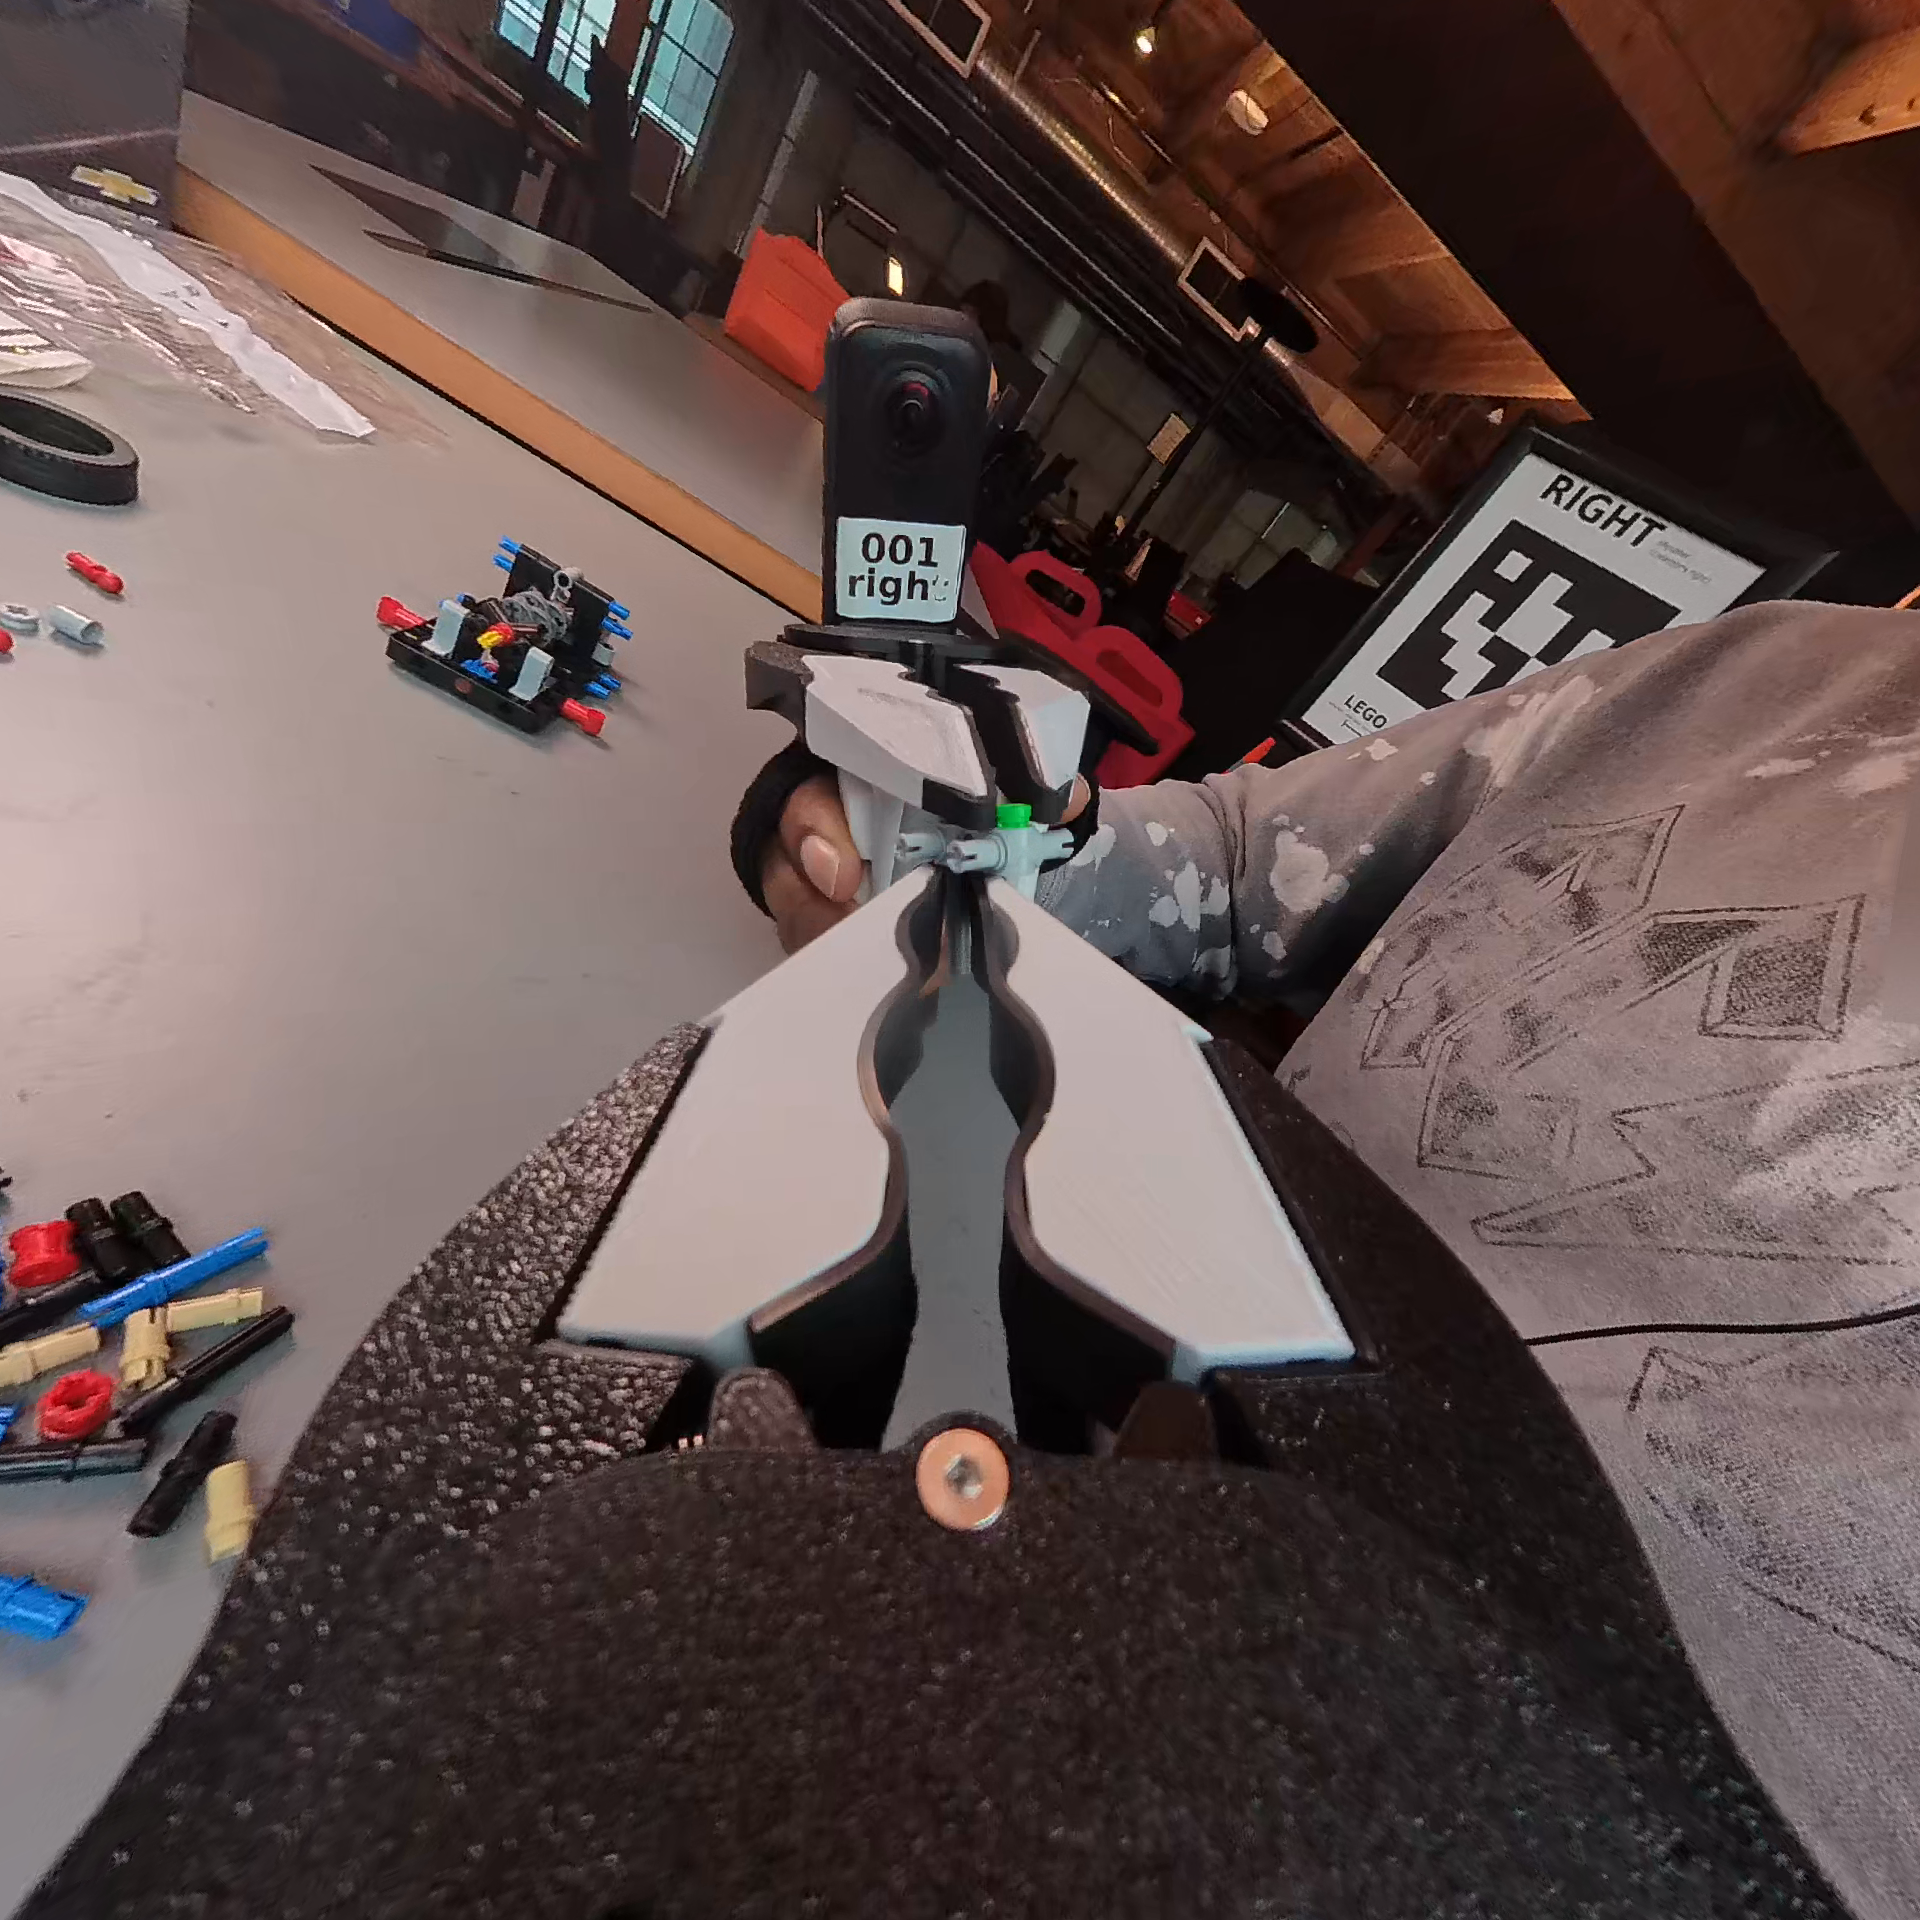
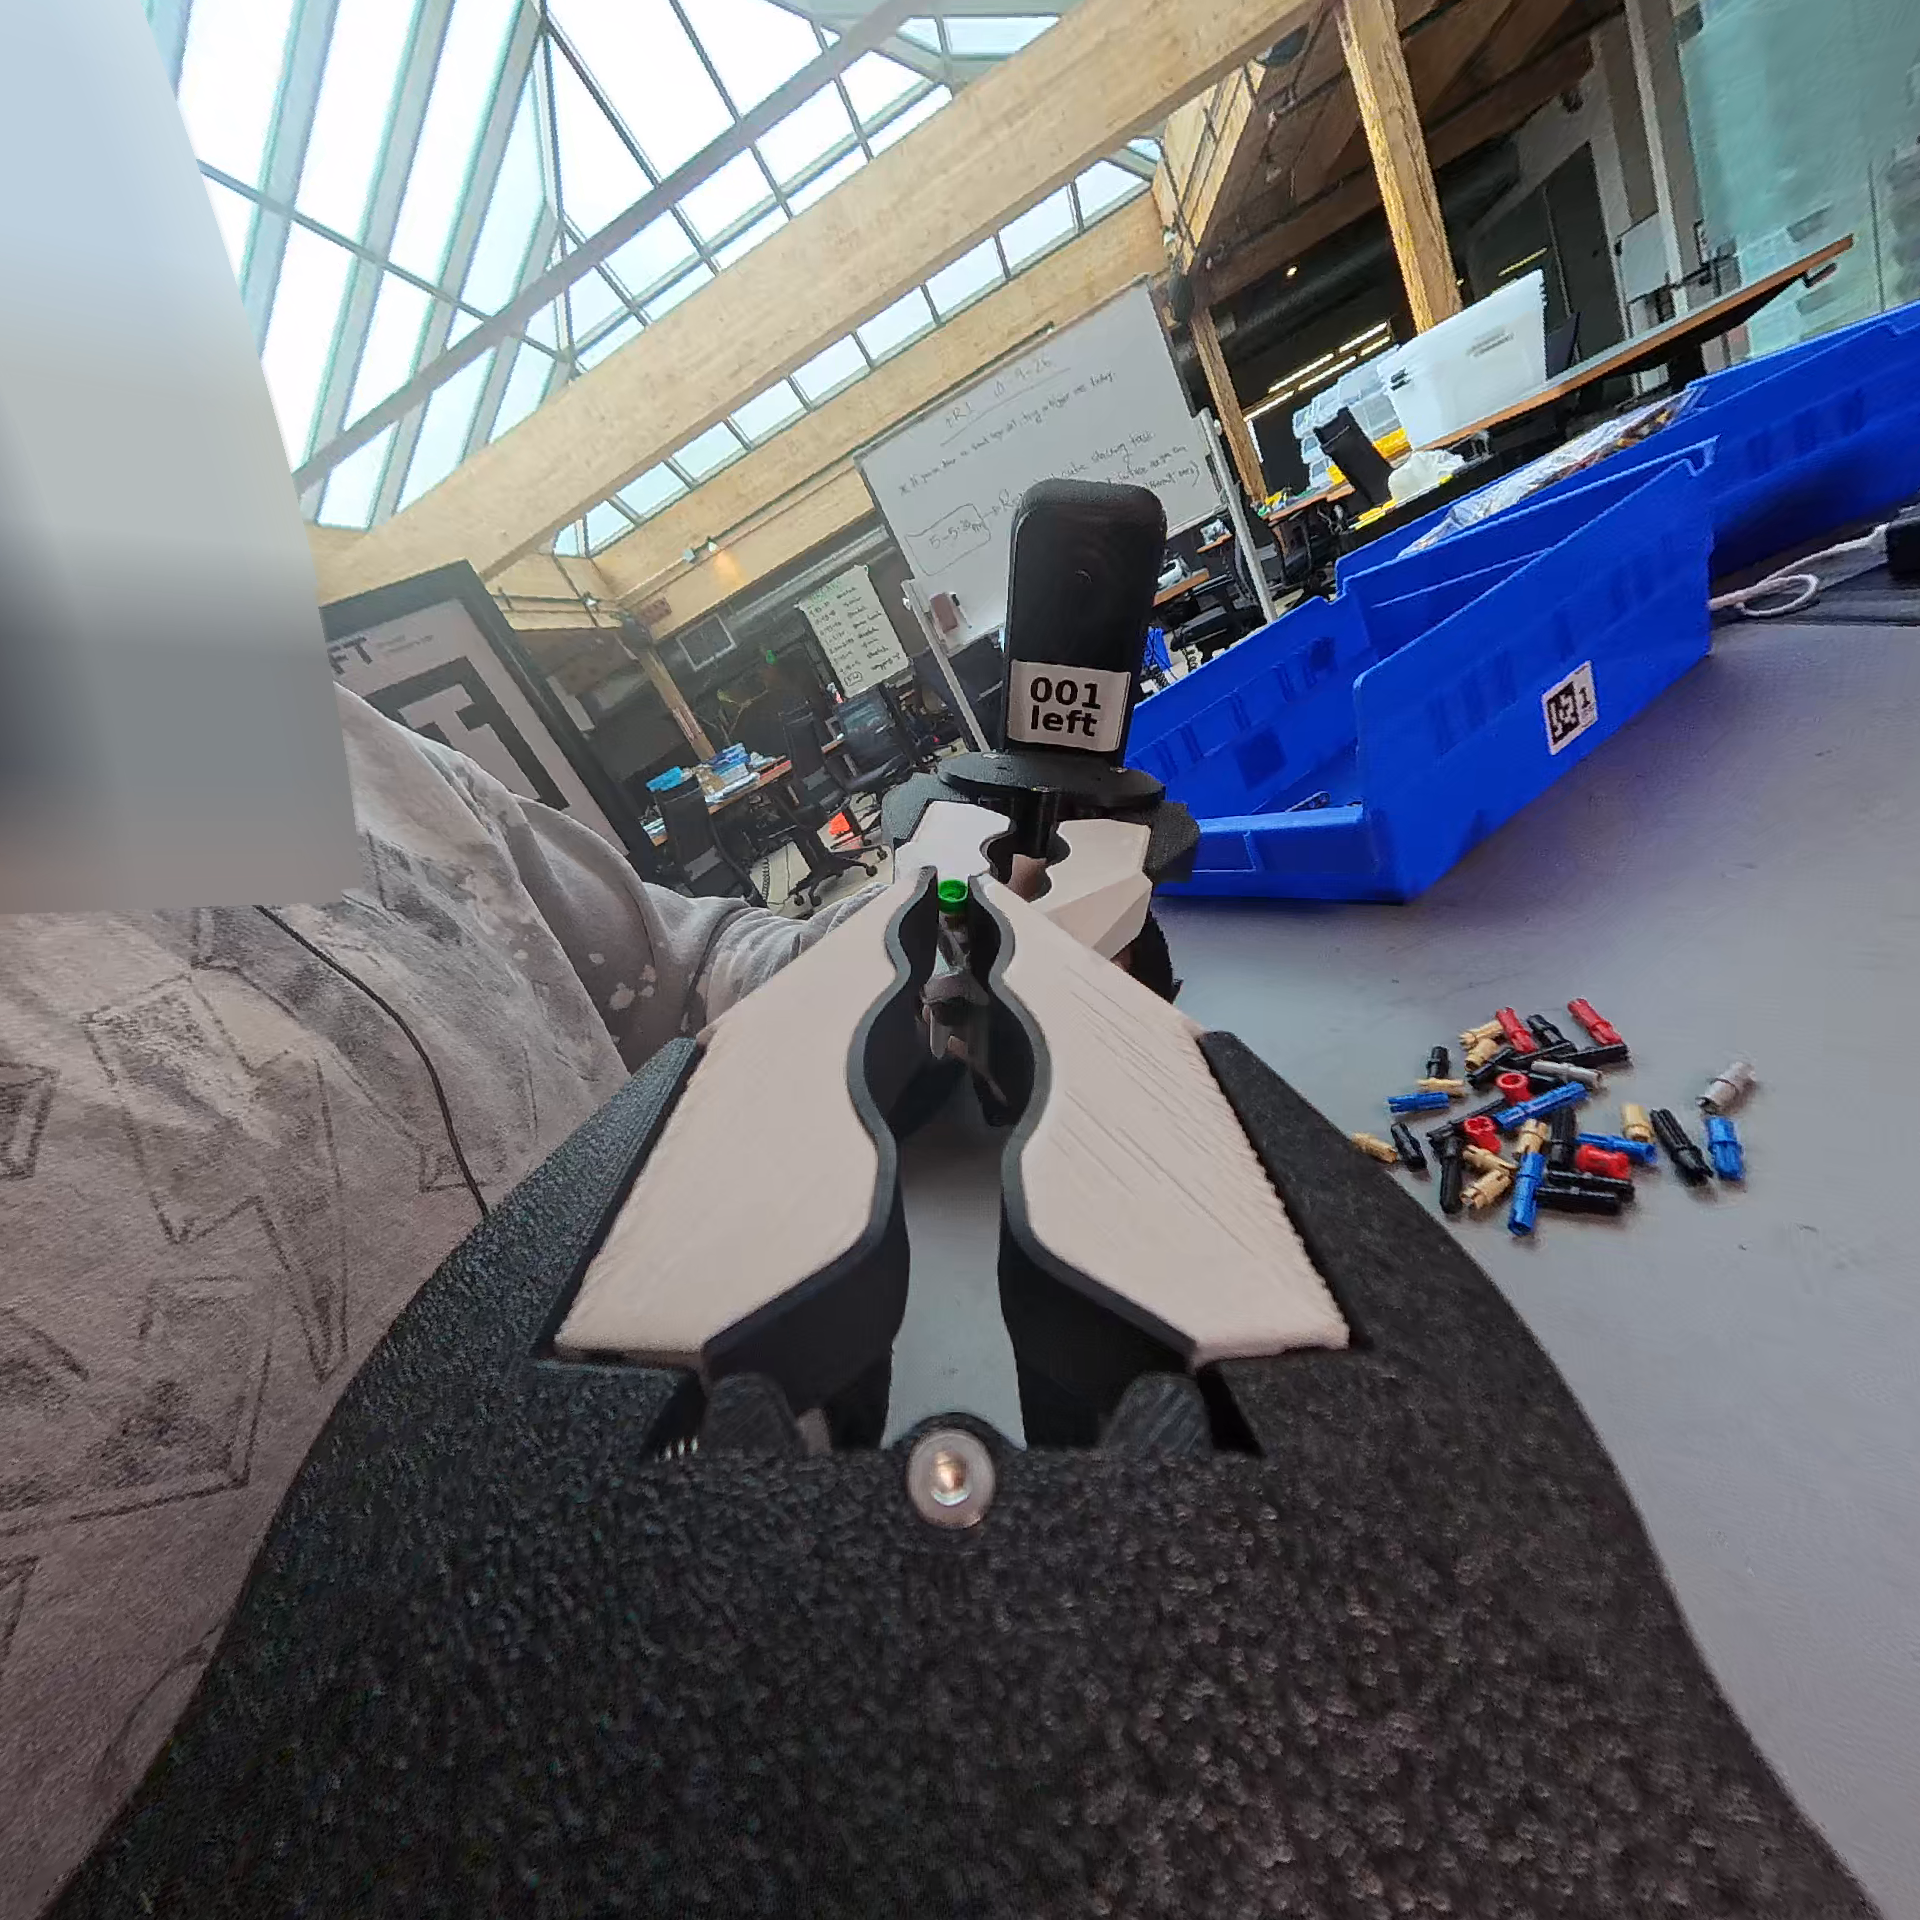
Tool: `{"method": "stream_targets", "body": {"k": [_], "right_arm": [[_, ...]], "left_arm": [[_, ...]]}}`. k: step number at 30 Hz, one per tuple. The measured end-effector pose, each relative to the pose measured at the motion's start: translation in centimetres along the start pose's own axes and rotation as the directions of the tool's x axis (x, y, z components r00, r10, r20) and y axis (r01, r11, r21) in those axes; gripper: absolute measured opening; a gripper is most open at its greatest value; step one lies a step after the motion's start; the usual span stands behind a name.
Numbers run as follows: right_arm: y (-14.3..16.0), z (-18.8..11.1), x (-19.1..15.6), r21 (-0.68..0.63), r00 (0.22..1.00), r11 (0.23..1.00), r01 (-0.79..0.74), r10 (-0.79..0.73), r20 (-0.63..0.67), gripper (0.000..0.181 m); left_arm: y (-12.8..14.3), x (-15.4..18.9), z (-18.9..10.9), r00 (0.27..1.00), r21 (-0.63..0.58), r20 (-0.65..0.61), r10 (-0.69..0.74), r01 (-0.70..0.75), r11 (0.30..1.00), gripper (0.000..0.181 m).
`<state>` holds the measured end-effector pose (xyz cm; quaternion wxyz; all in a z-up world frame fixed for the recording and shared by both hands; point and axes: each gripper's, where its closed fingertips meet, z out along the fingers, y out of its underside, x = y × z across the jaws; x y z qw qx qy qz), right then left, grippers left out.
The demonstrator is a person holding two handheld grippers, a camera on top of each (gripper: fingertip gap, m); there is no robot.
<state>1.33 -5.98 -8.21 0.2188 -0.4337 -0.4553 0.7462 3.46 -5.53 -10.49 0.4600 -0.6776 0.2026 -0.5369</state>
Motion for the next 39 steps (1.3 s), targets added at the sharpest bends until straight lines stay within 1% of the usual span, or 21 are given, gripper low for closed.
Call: {"method": "stream_targets", "body": {"k": [2, 5, 11, 12, 13, 14, 15, 16, 19, 21, 22, 24, 25, 26, 28, 30, 31, 33, 34, 38, 39], "right_arm": [[0.3, 0.0, 0.2, -0.015, 1.0, 1.0, 0.02, -0.021, -0.02, 0.004], [-0.2, -0.4, 0.3, 0.012, 1.0, 1.0, 0.015, -0.015, -0.028, 0.004], [-1.8, -0.5, 0.2, 0.123, 1.0, 0.992, -0.009, 0.012, -0.026, 0.003], [-3.1, -1.0, 0.3, 0.197, 0.999, 0.98, -0.016, 0.023, -0.035, 0.004], [-6.2, -2.8, 0.7, 0.349, 0.996, 0.934, -0.074, 0.084, -0.014, 0.003], [-8.4, -4.6, 0.9, 0.413, 0.996, 0.908, -0.069, 0.084, -0.018, 0.002], [-8.9, -5.4, 0.9, 0.371, 0.995, 0.927, 0.052, -0.015, -0.101, 0.003], [-8.7, -5.5, 0.6, 0.302, 0.982, 0.942, 0.146, -0.101, -0.159, 0.003], [-7.6, -5.2, -0.1, 0.244, 0.973, 0.954, 0.176, -0.132, -0.187, 0.003], [-6.5, -5.0, 0.8, 0.19, 0.971, 0.97, 0.154, -0.113, -0.211, 0.003], [-6.0, -5.0, 1.8, 0.145, 0.96, 0.976, 0.164, -0.124, -0.252, 0.004], [-5.3, -5.5, 4.7, 0.013, 0.902, 0.98, 0.199, -0.178, -0.395, 0.004], [-4.9, -5.9, 6.9, -0.092, 0.847, 0.976, 0.198, -0.217, -0.485, 0.004], [-4.8, -6.6, 9.2, -0.205, 0.77, 0.958, 0.199, -0.282, -0.572, 0.005], [-4.7, -8.1, 13.2, -0.424, 0.628, 0.894, 0.144, -0.414, -0.659, 0.005], [-5.2, -9.4, 16.7, -0.548, 0.532, 0.835, 0.053, -0.488, -0.692, 0.005], [-4.9, -10.2, 18.3, -0.598, 0.507, 0.801, -0.019, -0.508, -0.696, 0.005], [-4.7, -11.4, 21.1, -0.624, 0.461, 0.774, -0.101, -0.52, -0.719, 0.006], [-4.3, -11.9, 22.1, -0.637, 0.453, 0.757, -0.144, -0.522, -0.723, 0.006], [-2.7, -13.2, 24.4, -0.698, 0.406, 0.682, -0.221, -0.586, -0.701, 0.007], [-2.5, -13.3, 24.6, -0.706, 0.399, 0.672, -0.224, -0.598, -0.695, 0.011]], "left_arm": [[0.5, 0.2, 0.0, 1.0, -0.042, 0.001, 0.01, -0.01, 0.999, 0.003], [0.7, 0.4, 0.0, 0.999, -0.075, 0.019, 0.03, -0.028, 0.997, 0.004], [-0.8, 0.9, -0.3, 0.999, -0.009, 0.02, 0.047, -0.047, 0.999, 0.003], [-0.6, 1.0, -0.3, 0.998, -0.027, 0.017, 0.052, -0.052, 0.998, 0.003], [0.6, 0.8, -0.1, 0.996, -0.087, 0.032, 0.079, -0.076, 0.993, 0.003], [1.9, 0.5, 0.0, 0.994, -0.13, 0.049, 0.097, -0.09, 0.987, 0.002], [2.1, 0.5, 0.0, 0.996, -0.114, 0.048, 0.07, -0.064, 0.991, 0.003], [1.4, 0.4, -0.2, 0.998, -0.08, 0.049, 0.05, -0.046, 0.996, 0.003], [-0.6, -0.3, -1.2, 0.992, -0.047, 0.09, 0.091, -0.087, 0.995, 0.003], [-0.6, -1.1, -1.4, 0.989, -0.05, 0.115, 0.089, -0.084, 0.995, 0.003], [-0.4, -1.4, -1.5, 0.988, -0.054, 0.13, 0.088, -0.082, 0.995, 0.003], [-0.4, -1.8, -1.8, 0.987, -0.039, 0.143, 0.07, -0.065, 0.997, 0.003], [-0.4, -2.0, -1.9, 0.986, -0.032, 0.152, 0.064, -0.06, 0.998, 0.003], [-0.6, -2.3, -2.1, 0.985, -0.021, 0.162, 0.059, -0.056, 0.998, 0.003], [-0.9, -2.8, -2.5, 0.985, 0.007, 0.17, 0.036, -0.038, 0.999, 0.003], [-1.0, -3.2, -2.8, 0.984, 0.026, 0.179, 0.015, -0.019, 0.999, 0.003], [-1.0, -3.3, -2.9, 0.983, 0.033, 0.181, 0.006, -0.012, 0.999, 0.003], [-1.1, -3.1, -3.0, 0.983, 0.045, 0.184, 0.005, -0.013, 0.999, 0.003], [-1.1, -3.0, -3.0, 0.982, 0.047, 0.188, 0.01, -0.02, 0.999, 0.003], [-1.2, -2.8, -3.2, 0.981, 0.048, 0.195, 0.023, -0.033, 0.998, 0.003], [-1.2, -2.8, -3.3, 0.981, 0.05, 0.192, 0.021, -0.031, 0.998, 0.003]]}}
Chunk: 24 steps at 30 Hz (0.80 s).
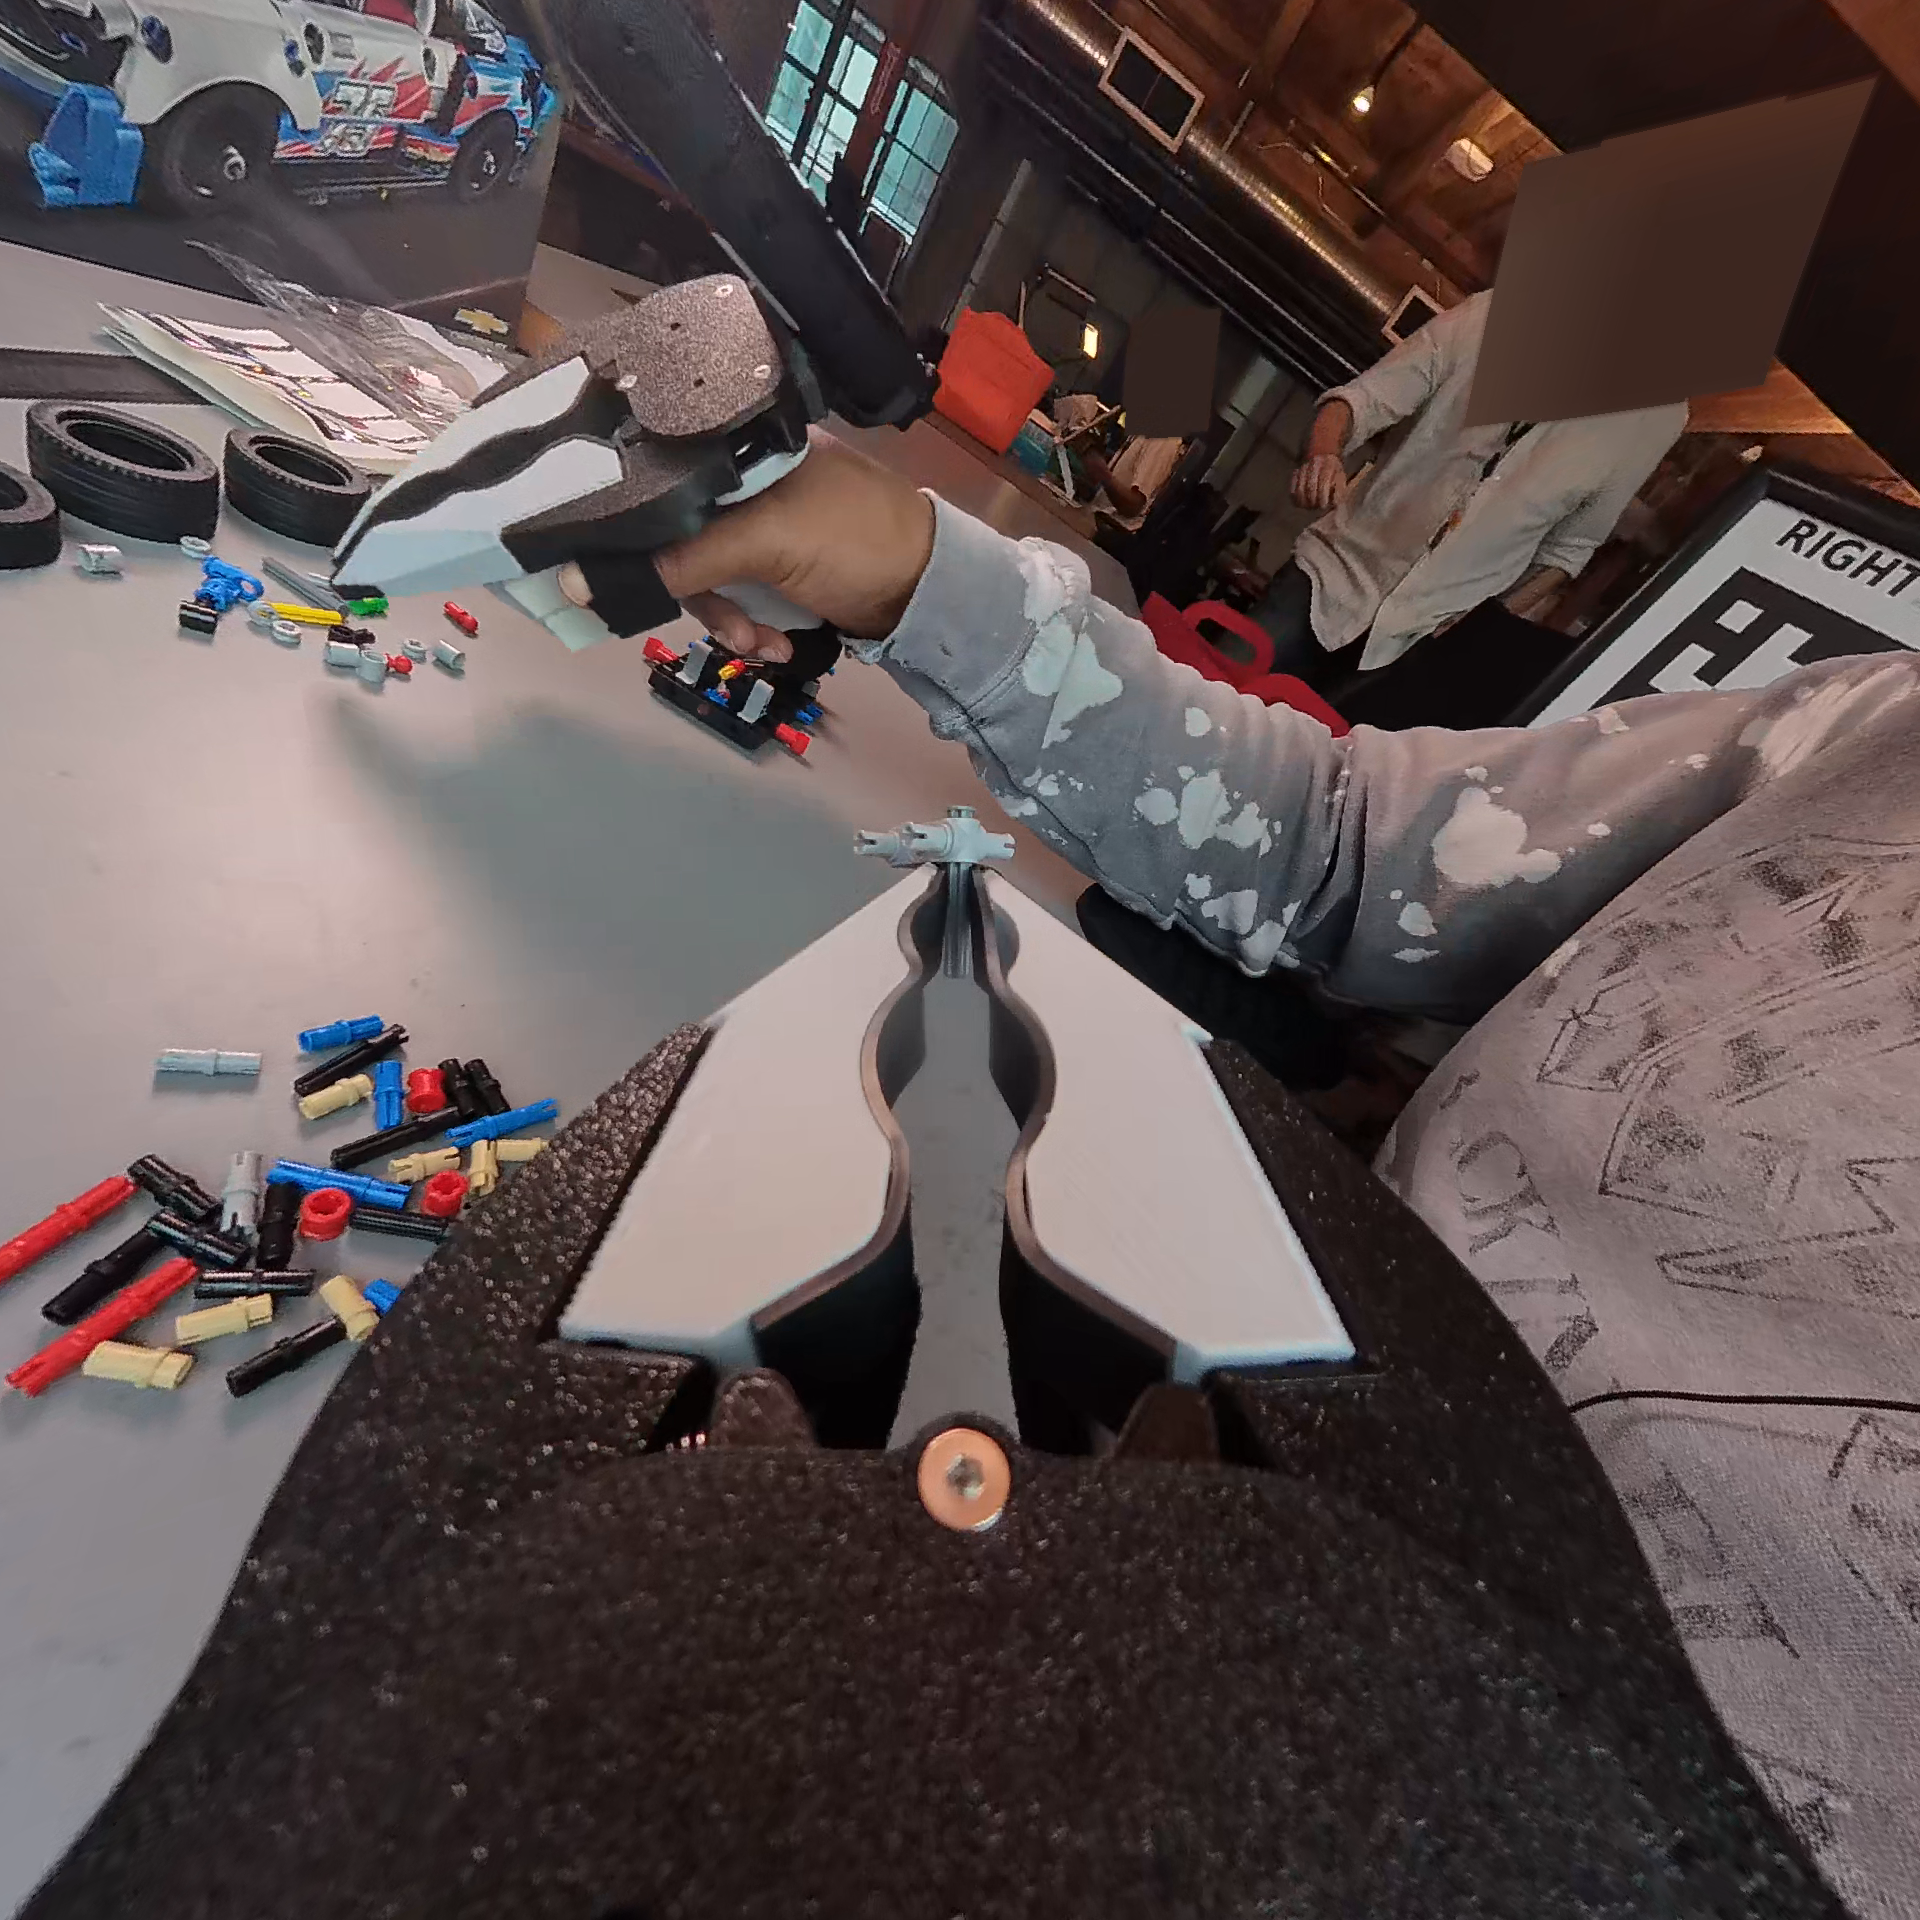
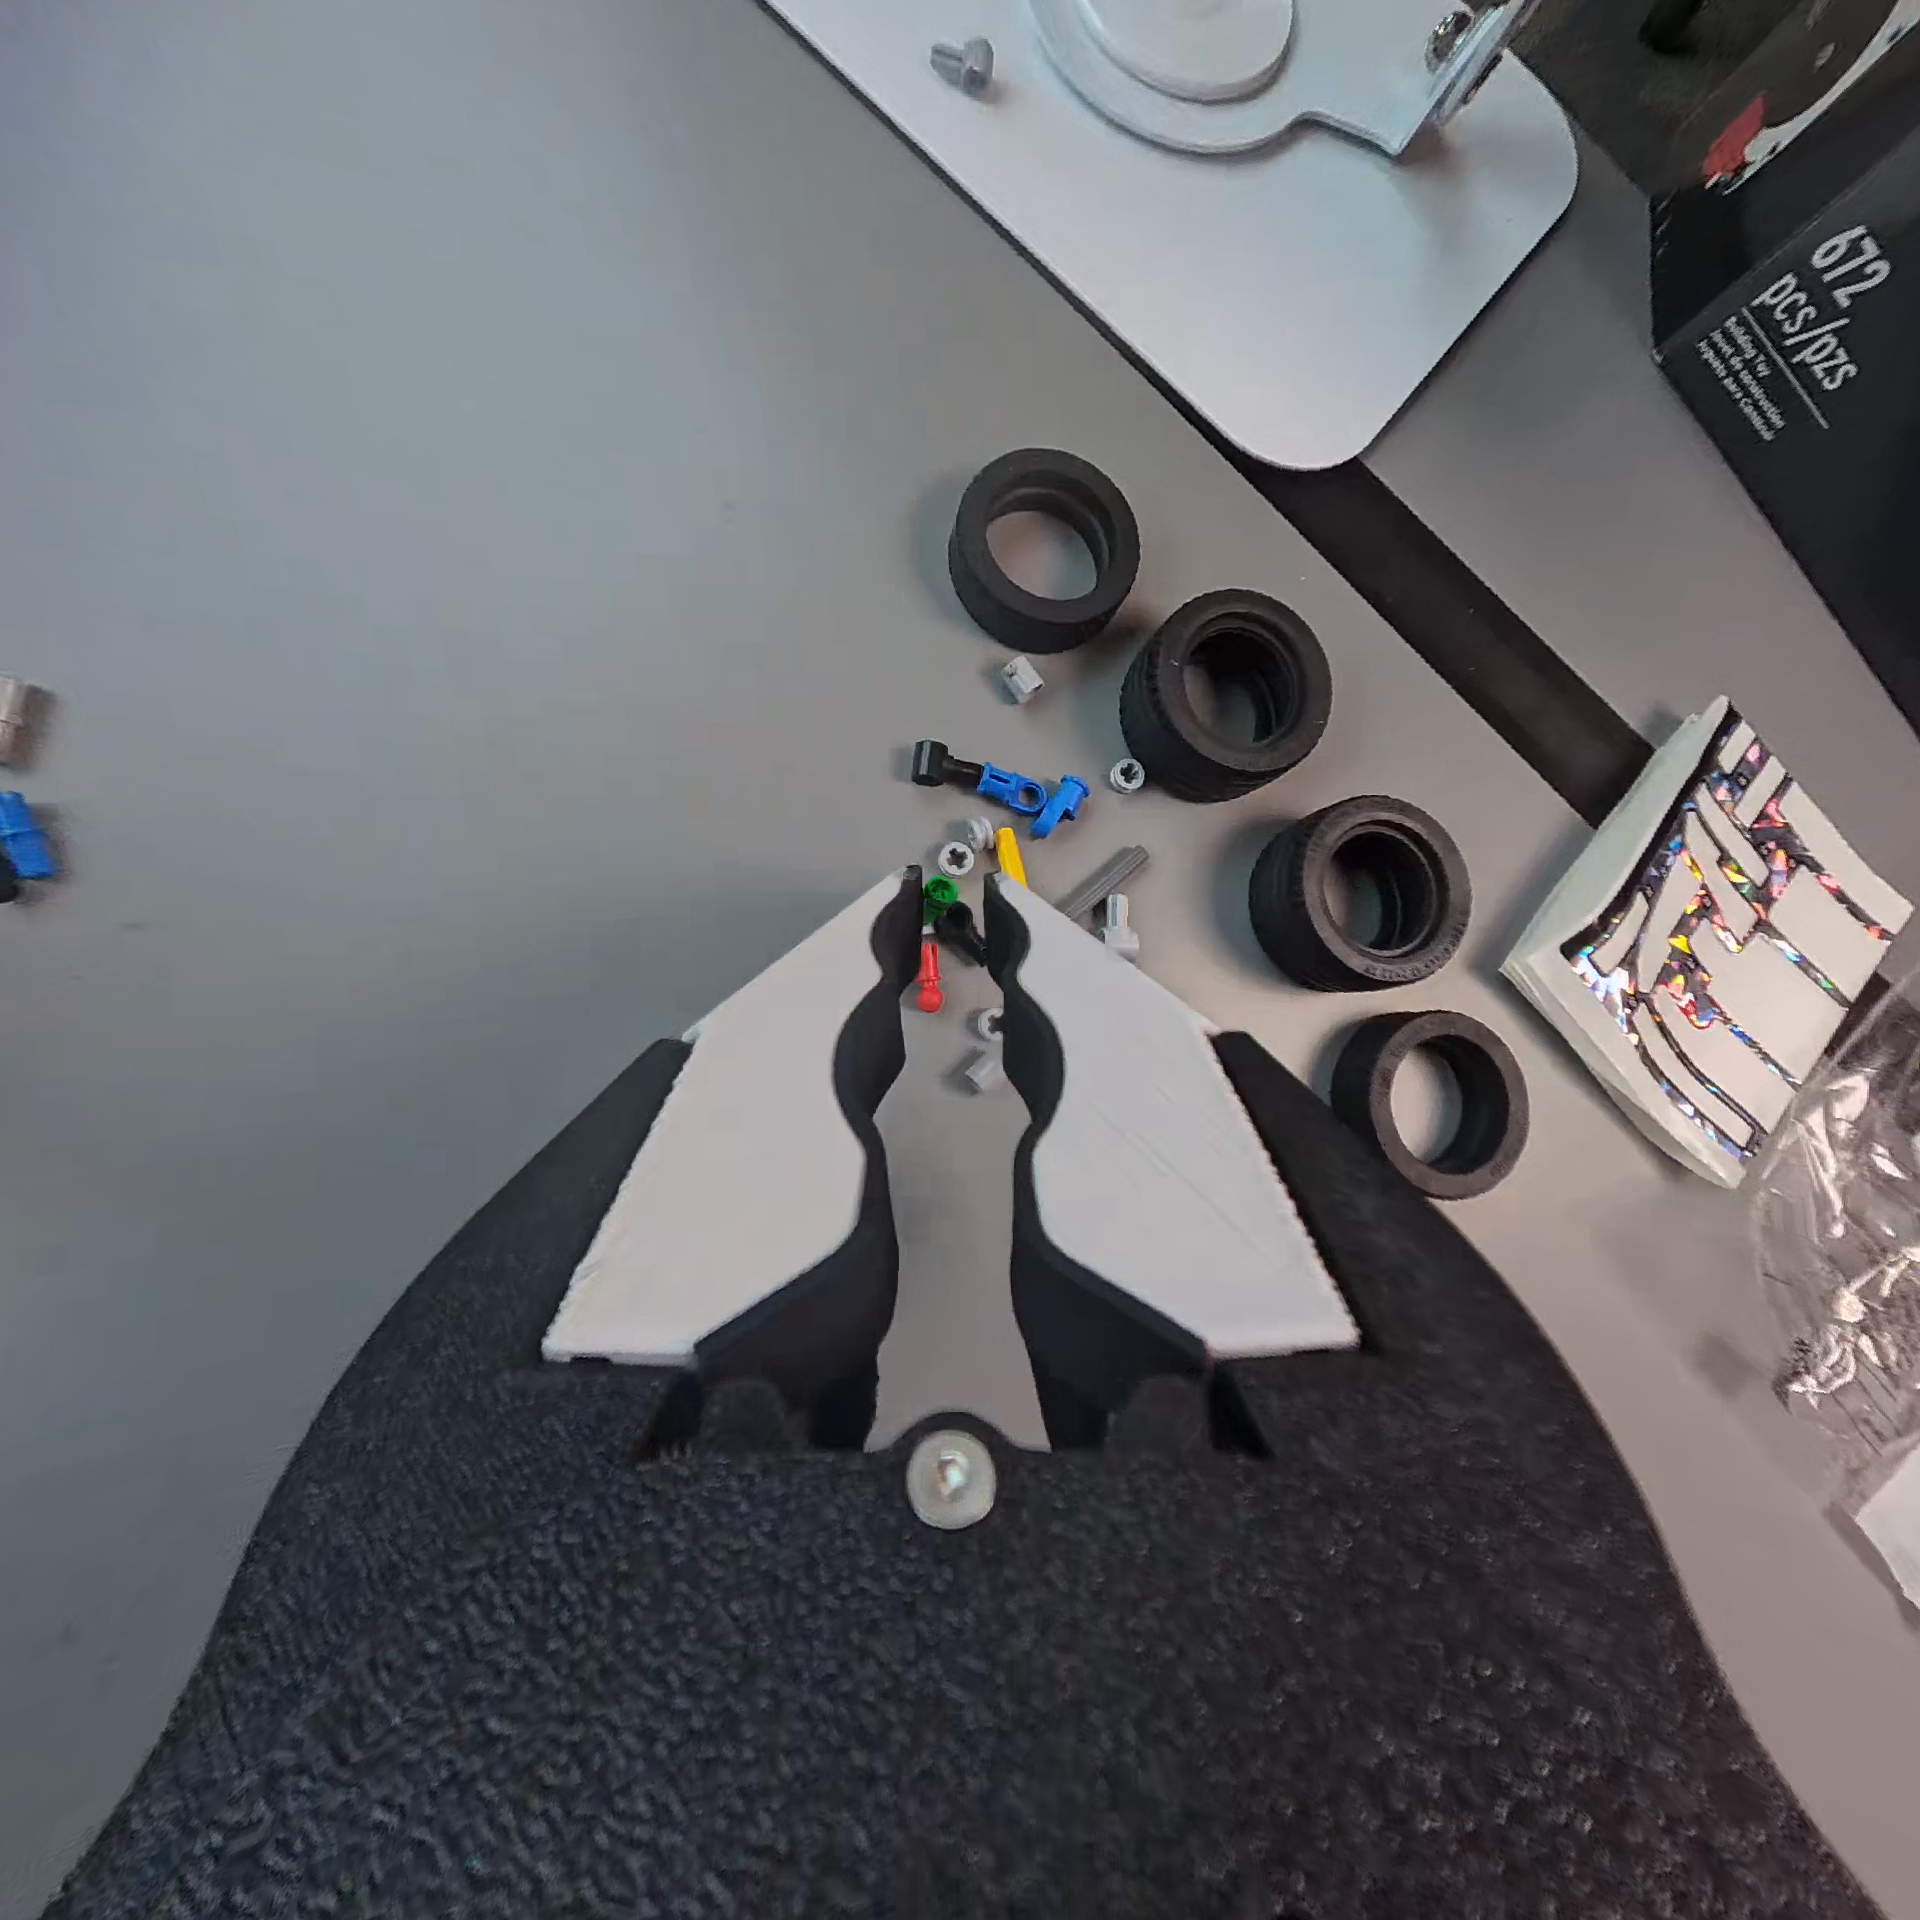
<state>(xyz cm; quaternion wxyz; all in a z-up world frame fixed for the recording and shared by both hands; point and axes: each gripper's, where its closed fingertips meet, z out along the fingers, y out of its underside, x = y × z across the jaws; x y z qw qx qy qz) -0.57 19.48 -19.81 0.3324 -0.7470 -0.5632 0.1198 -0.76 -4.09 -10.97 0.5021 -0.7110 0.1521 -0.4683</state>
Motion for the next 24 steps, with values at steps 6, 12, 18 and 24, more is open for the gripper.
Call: {"method": "stream_targets", "body": {"k": [6, 12, 18, 24], "right_arm": [[-2.5, -2.8, -1.4, 0.173, 0.995, 0.985, -0.009, -0.008, 0.099, 0.03], [-5.3, -14.2, -12.1, 0.424, 0.754, 0.87, -0.25, -0.099, 0.649, 0.021], [-1.3, -16.7, -19.1, 0.494, 0.689, 0.859, -0.133, -0.278, 0.669, 0.017], [-0.5, -16.2, -19.8, 0.494, 0.693, 0.864, -0.102, -0.295, 0.658, 0.006]], "left_arm": [[0.2, -0.1, 0.0, 1.0, -0.007, 0.0, -0.005, 0.005, 1.0, 0.004], [0.6, -0.5, 0.3, 0.99, -0.053, 0.079, 0.114, -0.11, 0.993, 0.004], [1.5, 0.5, 1.5, 0.965, -0.119, 0.085, 0.246, -0.236, 0.965, 0.004], [2.1, 1.0, 2.0, 0.951, -0.153, 0.079, 0.298, -0.284, 0.947, 0.004]]}}
